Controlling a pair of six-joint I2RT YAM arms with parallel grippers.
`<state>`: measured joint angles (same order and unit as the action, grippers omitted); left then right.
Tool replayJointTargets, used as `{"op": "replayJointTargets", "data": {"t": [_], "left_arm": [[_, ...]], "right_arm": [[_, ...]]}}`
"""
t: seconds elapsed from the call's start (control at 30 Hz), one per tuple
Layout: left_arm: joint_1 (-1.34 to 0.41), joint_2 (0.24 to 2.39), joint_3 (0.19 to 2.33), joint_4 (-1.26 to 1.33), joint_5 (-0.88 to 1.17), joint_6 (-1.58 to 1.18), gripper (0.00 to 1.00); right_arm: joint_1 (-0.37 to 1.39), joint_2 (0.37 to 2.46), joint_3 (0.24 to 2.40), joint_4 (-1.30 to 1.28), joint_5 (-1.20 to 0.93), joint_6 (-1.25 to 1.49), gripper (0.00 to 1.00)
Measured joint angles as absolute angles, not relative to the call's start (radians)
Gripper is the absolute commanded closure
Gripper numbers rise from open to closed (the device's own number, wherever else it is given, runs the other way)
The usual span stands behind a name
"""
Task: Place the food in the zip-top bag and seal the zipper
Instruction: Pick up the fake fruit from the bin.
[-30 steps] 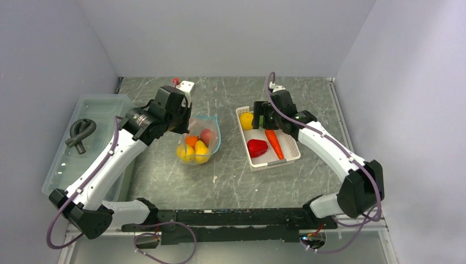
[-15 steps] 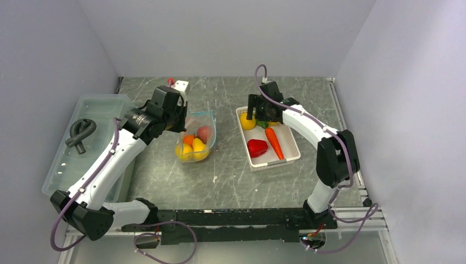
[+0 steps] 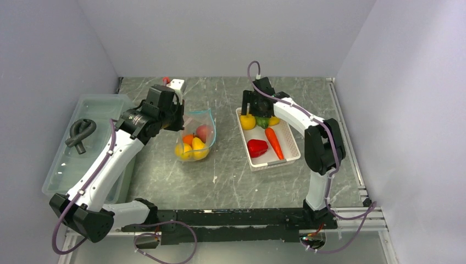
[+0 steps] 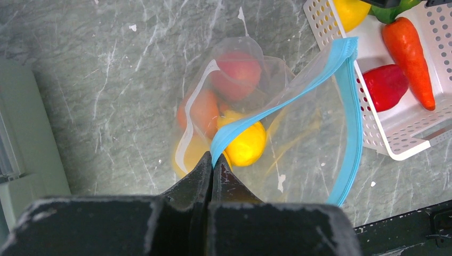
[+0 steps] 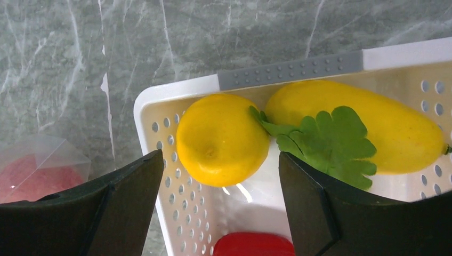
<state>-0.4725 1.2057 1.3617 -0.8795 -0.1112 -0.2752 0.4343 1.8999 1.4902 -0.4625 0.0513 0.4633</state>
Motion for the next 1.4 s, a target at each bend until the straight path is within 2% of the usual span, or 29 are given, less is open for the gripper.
{"op": "replayJointTargets", "data": {"t": [0.63,1.0,1.17,1.4], "left_arm": [[-0.451,1.198,1.350,-0.876,-0.084,-0.276,1.00],[-0.444,1.197,1.350,-0.876,-0.075,-0.278,1.00],[-0.442,1.197,1.350,-0.875,-0.075,-0.278,1.00],[-0.442,1.197,1.346,-0.873,-0.073,-0.278,1.00]], "right_arm": [[0.434,2.028,1.548,-0.463,0.025,0.476,0.23],[0.434,2.033,1.554,-0.462,0.022,0.473,0.69],[0.435,2.006,1.540,-0.466,0.029,0.469,0.78],[0.434,1.889,1.495,-0.470,0.070,0.459,0.80]]}}
